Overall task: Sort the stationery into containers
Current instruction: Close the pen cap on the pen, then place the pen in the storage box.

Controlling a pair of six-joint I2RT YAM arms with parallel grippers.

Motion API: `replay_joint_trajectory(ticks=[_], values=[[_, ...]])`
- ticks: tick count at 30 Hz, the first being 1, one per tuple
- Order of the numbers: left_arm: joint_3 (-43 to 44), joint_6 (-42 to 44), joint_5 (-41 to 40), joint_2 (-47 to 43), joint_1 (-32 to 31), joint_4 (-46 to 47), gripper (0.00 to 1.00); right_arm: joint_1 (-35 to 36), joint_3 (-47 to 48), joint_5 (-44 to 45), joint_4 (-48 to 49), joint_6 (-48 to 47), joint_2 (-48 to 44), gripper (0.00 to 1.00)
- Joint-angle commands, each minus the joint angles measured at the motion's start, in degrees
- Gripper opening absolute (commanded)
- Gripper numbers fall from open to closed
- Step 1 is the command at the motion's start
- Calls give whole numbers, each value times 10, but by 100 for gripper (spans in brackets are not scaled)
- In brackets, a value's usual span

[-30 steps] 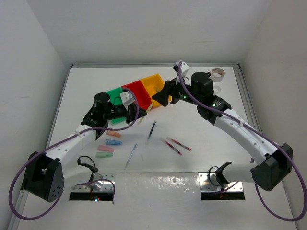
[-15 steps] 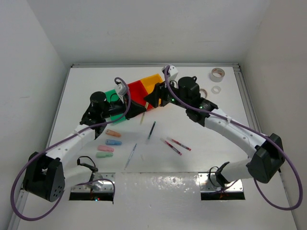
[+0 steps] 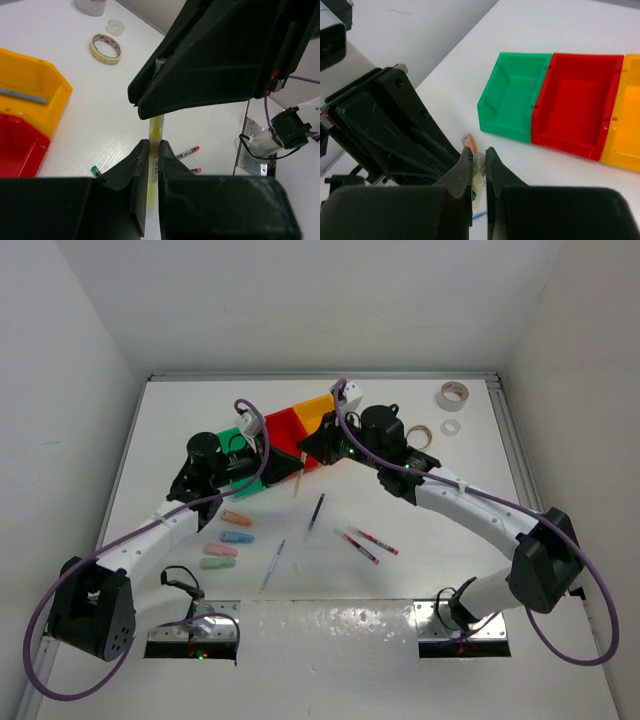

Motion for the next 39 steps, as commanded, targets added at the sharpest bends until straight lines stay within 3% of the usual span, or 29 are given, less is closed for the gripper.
replay_joint_trajectory(ticks=[1,8,17,22,28,30,34,39], values=[[1,-39,-26,-8,12,62,0,20,-35,13,46,-7,2,0],[21,-120,-51,-2,40,189,0,67,-141,102,117,-34,-1,0],[18,-148,-43,-2,56,244,0,98,-209,120,196,-22,28,0],[7,-120,-37,-10,63,214,0,95,-207,148,206,-24,8,0],[-2,-2,-27,-38,70,156,1,69,-209,163,190,-37,-24,0],[-8,50,-26,-48,71,122,17,57,-204,165,183,-37,-34,0],[-18,75,-28,-60,70,74,42,35,-174,165,154,-55,-50,0],[-23,60,-83,-68,72,28,48,-11,-44,164,43,-130,-10,0]])
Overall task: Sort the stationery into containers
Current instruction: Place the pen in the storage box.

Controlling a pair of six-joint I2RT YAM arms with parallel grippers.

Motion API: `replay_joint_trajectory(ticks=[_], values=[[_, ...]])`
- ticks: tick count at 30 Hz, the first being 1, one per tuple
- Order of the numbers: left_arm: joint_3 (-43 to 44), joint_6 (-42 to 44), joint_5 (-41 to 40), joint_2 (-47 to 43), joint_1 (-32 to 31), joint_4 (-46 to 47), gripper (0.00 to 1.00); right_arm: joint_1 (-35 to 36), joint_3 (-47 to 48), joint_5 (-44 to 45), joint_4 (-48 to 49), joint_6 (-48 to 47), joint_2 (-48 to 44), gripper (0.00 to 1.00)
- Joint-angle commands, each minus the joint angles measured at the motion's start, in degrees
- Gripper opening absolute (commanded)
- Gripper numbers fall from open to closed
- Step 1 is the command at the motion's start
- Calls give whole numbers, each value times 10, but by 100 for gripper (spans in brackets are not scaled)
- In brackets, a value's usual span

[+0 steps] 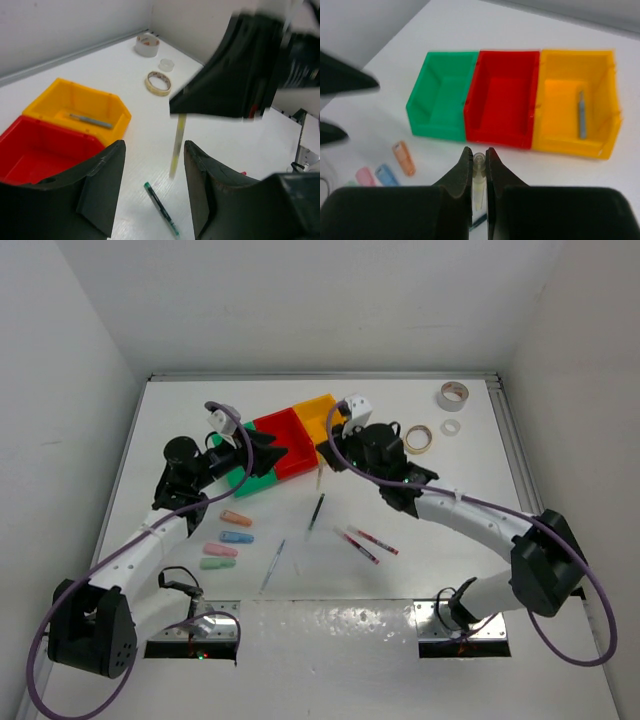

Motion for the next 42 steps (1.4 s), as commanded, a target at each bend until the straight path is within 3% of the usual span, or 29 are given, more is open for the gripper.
replay_joint_trajectory(ticks=[1,10,16,22,36,42], values=[[-3,19,-40,-17,9,-39,48,-39,131,8,-74,-68,25,0],[-5,52,-107,-59,35,-122,48,-106,462,24,-222,-160,267,0],[-15,67,-133,-92,60,-162,48,-120,581,30,-234,-162,406,0],[-24,68,-137,-106,80,-181,48,-120,617,33,-223,-151,480,0],[-28,71,-146,-103,102,-168,48,-121,585,37,-198,-135,530,0],[-25,73,-152,-103,113,-161,48,-123,585,27,-175,-139,551,5]])
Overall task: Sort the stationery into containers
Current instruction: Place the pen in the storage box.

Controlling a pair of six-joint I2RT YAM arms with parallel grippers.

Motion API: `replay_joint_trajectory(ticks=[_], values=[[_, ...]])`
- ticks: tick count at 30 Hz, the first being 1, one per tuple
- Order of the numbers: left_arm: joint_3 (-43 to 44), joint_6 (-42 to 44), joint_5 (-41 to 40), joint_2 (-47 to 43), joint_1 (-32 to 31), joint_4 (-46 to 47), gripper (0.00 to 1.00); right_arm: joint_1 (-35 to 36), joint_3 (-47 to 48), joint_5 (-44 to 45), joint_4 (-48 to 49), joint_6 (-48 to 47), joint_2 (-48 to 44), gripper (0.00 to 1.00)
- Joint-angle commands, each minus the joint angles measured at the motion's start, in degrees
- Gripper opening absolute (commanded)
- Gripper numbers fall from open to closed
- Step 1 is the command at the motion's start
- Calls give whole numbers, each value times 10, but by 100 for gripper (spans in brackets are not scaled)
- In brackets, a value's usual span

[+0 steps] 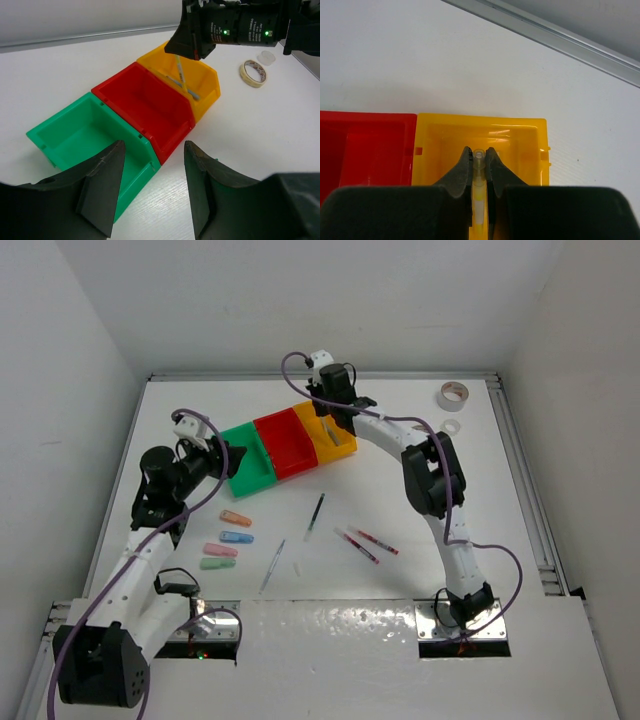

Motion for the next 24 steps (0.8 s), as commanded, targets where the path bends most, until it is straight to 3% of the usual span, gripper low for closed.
replay_joint_trajectory(ticks=[1,14,16,24], values=[[2,7,-7,-3,13,28,48,-2,-1,-5,16,4,21,5],[-2,5,-11,3,23,37,48,-3,-33,5,62,22,20,21],[-1,7,-12,3,22,41,48,-2,-37,9,64,25,18,30],[-1,6,-10,5,23,47,48,-3,-59,9,88,30,-12,34]])
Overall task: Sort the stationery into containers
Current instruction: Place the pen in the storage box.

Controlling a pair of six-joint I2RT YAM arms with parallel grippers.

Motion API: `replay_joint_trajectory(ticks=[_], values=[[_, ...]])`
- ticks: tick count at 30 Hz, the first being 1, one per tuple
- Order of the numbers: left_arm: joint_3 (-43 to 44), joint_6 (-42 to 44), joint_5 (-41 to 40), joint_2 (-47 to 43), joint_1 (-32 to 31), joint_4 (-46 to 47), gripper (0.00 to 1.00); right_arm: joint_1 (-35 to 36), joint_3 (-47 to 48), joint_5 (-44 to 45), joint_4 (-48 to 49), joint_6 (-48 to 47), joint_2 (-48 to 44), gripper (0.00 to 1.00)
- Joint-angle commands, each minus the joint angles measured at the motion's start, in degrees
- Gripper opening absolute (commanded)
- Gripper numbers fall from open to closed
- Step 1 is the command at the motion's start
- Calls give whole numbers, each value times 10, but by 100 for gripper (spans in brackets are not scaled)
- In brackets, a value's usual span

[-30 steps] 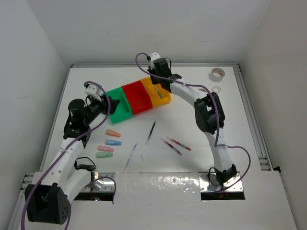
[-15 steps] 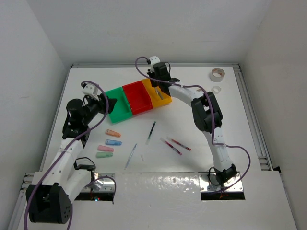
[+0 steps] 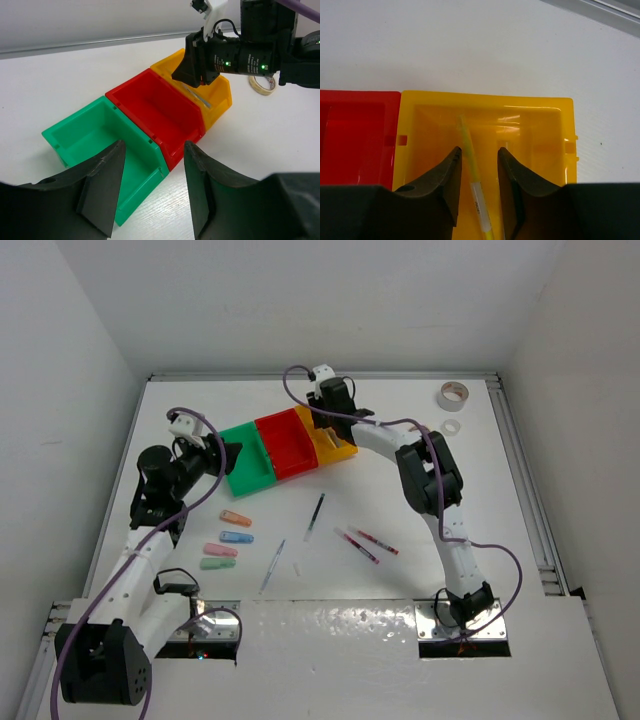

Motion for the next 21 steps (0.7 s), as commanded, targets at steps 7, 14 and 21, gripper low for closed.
replay_joint_trajectory(ticks=[7,14,21], values=[[-5,-1,2,-3,6,37,48,-1,-35,-12,50,15,-62,29],[-5,-1,2,-7,6,33,48,0,-80,-18,56,47,-72,30],[-6,-6,3,-5,6,36,48,0,-99,-19,62,53,-129,31]])
